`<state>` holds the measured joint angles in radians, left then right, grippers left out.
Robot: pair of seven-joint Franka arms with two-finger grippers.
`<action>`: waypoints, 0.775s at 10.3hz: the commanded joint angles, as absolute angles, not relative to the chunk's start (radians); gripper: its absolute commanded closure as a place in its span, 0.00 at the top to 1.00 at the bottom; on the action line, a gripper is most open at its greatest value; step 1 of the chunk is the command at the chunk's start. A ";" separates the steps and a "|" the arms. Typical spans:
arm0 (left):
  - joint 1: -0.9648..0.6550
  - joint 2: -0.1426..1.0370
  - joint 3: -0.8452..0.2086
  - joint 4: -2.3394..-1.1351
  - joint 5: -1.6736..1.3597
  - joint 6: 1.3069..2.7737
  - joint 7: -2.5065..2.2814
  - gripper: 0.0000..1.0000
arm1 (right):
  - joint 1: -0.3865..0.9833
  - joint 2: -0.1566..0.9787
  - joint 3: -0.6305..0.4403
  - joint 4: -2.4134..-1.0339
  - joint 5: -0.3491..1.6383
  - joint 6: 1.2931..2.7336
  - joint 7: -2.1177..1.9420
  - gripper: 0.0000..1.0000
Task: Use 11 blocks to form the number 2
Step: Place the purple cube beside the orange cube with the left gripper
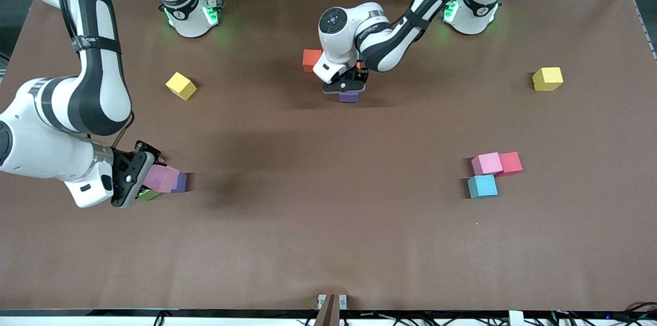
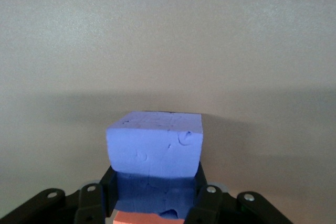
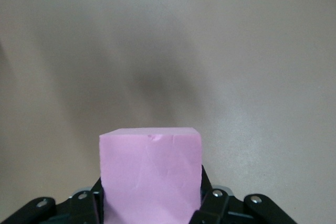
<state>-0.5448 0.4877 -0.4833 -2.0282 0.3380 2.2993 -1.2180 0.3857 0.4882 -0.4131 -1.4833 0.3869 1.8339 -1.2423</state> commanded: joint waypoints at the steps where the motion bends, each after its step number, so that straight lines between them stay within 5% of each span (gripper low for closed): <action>1: -0.555 0.483 -0.488 -2.042 0.370 2.290 -1.247 0.13 | 0.379 0.488 -0.408 -1.477 0.368 1.825 -1.226 0.11; 4: -0.560 0.489 -0.488 -2.043 0.371 2.292 -1.247 0.17 | 0.379 0.488 -0.407 -1.477 0.368 1.825 -1.226 0.11; 5: -0.558 0.489 -0.486 -2.042 0.371 2.292 -1.247 0.32 | 0.379 0.488 -0.407 -1.479 0.368 1.825 -1.226 0.11; 6: -0.560 0.494 -0.486 -2.042 0.371 2.292 -1.247 0.76 | 0.379 0.488 -0.407 -1.479 0.370 1.825 -1.226 0.11; 7: -0.560 0.495 -0.486 -2.039 0.371 2.293 -1.247 1.00 | 0.379 0.488 -0.407 -1.479 0.370 1.825 -1.226 0.11; 8: -0.561 0.497 -0.488 -2.036 0.371 2.293 -1.256 1.00 | 0.379 0.488 -0.407 -1.480 0.370 1.825 -1.226 0.11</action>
<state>-0.5571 0.4944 -0.4834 -2.0425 0.3380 2.2991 -1.2188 0.3857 0.4890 -0.4131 -1.4833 0.3868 1.8338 -1.2422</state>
